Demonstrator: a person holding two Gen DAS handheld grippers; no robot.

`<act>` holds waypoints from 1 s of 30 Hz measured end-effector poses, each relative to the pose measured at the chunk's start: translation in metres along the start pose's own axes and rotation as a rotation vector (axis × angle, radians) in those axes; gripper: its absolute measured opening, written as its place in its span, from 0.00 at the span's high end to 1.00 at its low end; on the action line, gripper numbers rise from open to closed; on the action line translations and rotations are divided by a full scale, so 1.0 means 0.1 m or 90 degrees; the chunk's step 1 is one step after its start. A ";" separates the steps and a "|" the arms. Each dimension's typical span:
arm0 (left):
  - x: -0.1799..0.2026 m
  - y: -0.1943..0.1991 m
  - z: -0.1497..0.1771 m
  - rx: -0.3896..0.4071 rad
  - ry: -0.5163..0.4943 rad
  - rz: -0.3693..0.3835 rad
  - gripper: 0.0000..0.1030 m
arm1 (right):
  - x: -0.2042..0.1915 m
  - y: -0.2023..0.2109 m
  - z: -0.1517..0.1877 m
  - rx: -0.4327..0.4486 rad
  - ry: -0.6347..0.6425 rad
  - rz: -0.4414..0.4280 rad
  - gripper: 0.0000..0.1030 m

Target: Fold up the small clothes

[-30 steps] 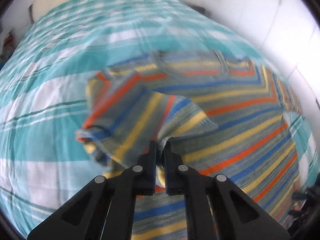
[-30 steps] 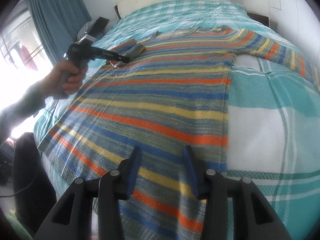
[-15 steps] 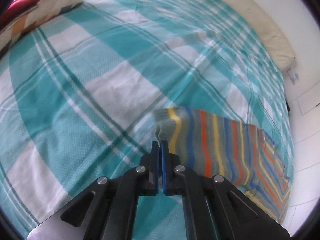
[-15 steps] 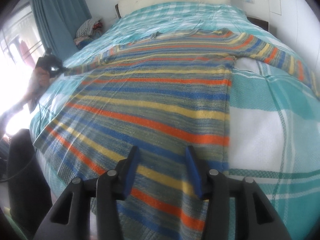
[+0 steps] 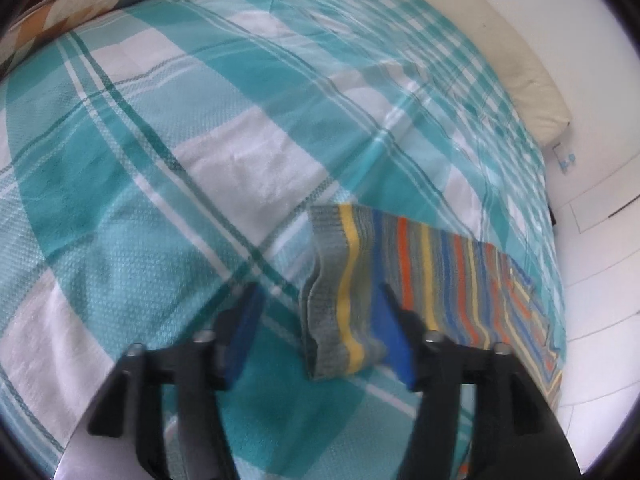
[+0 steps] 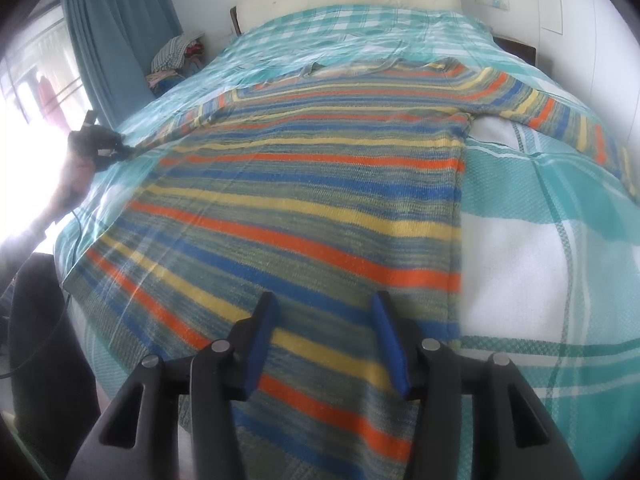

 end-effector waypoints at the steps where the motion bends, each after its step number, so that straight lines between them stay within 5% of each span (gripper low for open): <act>1: 0.01 -0.03 -0.05 0.004 0.005 -0.003 0.28 | -0.01 0.00 0.00 0.000 0.001 0.000 0.50; 4: 0.09 -0.24 -0.16 -0.014 0.013 -0.003 0.36 | -0.02 -0.02 0.01 0.000 0.008 0.003 0.48; 5: 0.14 -0.31 -0.18 -0.017 0.010 -0.007 0.61 | -0.03 -0.02 0.01 0.002 0.012 0.006 0.47; 6: 0.18 -0.38 -0.18 -0.026 0.001 -0.015 0.97 | -0.04 -0.02 0.01 0.003 0.015 0.008 0.47; 10: 0.17 -0.39 -0.16 -0.005 -0.017 -0.095 0.98 | -0.04 -0.02 0.02 0.005 0.020 0.011 0.47; 14: 0.08 -0.34 -0.16 0.001 -0.025 -0.105 0.98 | -0.03 -0.02 0.02 0.007 0.021 0.010 0.47; 16: 0.09 -0.29 -0.15 0.000 -0.032 -0.105 0.95 | -0.03 -0.02 0.02 0.007 0.022 0.011 0.47; 19: 0.14 -0.07 -0.09 0.011 -0.053 -0.141 0.77 | -0.03 0.03 0.01 0.011 0.022 0.008 0.47; 21: 0.22 0.19 0.00 0.040 -0.082 -0.140 0.31 | -0.02 0.16 -0.03 0.042 0.016 0.001 0.47; 23: 0.31 0.49 0.15 0.082 -0.104 -0.134 0.12 | 0.04 0.35 -0.10 0.093 0.005 0.002 0.43; 27: 0.63 0.84 0.62 0.073 -0.161 -0.057 0.09 | 0.27 0.70 -0.25 0.198 -0.041 0.037 0.31; 30: 0.92 0.87 1.01 0.051 -0.214 -0.009 0.07 | 0.48 0.74 -0.33 0.213 -0.096 0.059 0.27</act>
Point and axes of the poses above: each gripper's, at about its wrist camera, not at the fingertips, and y roughly against the way its jaws point, x to its right, z to its underside, the point moved 4 cm from there along -y, roughly the way its jaws point, and after that the axes turned 12 degrees about -y, right-handed, at the moved point
